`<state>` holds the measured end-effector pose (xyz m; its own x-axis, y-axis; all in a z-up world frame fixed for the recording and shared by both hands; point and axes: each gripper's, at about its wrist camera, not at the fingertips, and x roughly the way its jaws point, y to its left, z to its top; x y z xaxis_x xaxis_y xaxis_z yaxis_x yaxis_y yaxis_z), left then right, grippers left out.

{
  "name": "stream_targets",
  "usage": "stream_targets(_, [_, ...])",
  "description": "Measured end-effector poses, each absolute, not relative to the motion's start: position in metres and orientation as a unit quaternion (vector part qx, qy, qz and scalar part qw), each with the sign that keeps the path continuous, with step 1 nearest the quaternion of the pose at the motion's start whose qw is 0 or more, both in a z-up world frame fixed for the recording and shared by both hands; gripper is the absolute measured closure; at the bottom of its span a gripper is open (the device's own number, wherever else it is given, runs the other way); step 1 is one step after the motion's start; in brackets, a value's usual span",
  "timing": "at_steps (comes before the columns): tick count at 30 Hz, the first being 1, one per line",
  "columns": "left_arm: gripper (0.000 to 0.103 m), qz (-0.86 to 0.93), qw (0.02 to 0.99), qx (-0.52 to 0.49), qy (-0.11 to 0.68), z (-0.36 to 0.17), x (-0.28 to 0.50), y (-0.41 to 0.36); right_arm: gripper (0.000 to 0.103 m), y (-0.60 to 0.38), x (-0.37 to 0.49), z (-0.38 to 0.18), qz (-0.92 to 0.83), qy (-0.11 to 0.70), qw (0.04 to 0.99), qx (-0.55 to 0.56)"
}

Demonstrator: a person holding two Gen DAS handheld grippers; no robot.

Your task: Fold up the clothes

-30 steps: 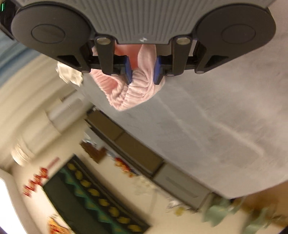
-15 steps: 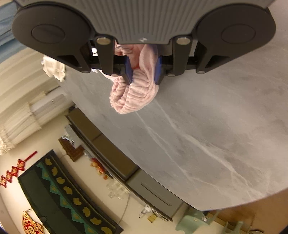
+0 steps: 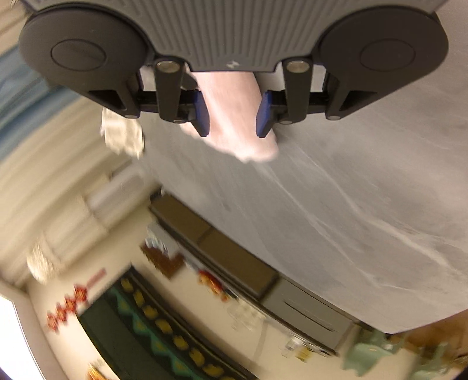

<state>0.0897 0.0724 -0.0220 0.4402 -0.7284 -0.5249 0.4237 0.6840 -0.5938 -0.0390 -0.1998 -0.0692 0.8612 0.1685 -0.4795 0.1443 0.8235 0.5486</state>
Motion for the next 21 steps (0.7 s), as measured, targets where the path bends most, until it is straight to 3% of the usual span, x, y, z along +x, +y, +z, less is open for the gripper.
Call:
stream_targets(4, [0.065,-0.357,0.830,-0.135,0.407,-0.031,0.084,0.043,0.063,-0.193,-0.051,-0.065,0.016,0.252,0.933,0.258])
stream_targets(5, [0.065,-0.356,0.831,-0.128,0.408,-0.033,0.084,0.038,0.068,-0.192,-0.049,-0.063,0.021,0.257,0.934,0.248])
stream_targets(6, [0.065,-0.356,0.832,-0.124,0.407,-0.034,0.083,0.036,0.083,-0.190,-0.047,-0.060,0.025,0.261,0.935,0.237])
stream_targets(10, [0.062,-0.359,0.837,-0.119,0.395,-0.034,0.080,0.028,0.093,-0.193,-0.046,-0.041,0.015,0.248,0.947,0.203])
stream_targets(13, [0.061,-0.354,0.839,-0.100,0.400,-0.037,0.080,0.017,0.092,-0.195,-0.040,-0.036,-0.020,0.257,0.955,0.148])
stream_targets(16, [0.061,-0.343,0.840,-0.066,0.416,-0.044,0.081,0.003,0.078,-0.200,-0.027,-0.048,-0.036,0.301,0.946,0.117])
stream_targets(21, [0.061,-0.347,0.846,-0.028,0.403,-0.043,0.074,-0.005,0.078,-0.209,-0.037,-0.035,-0.013,0.269,0.952,0.147])
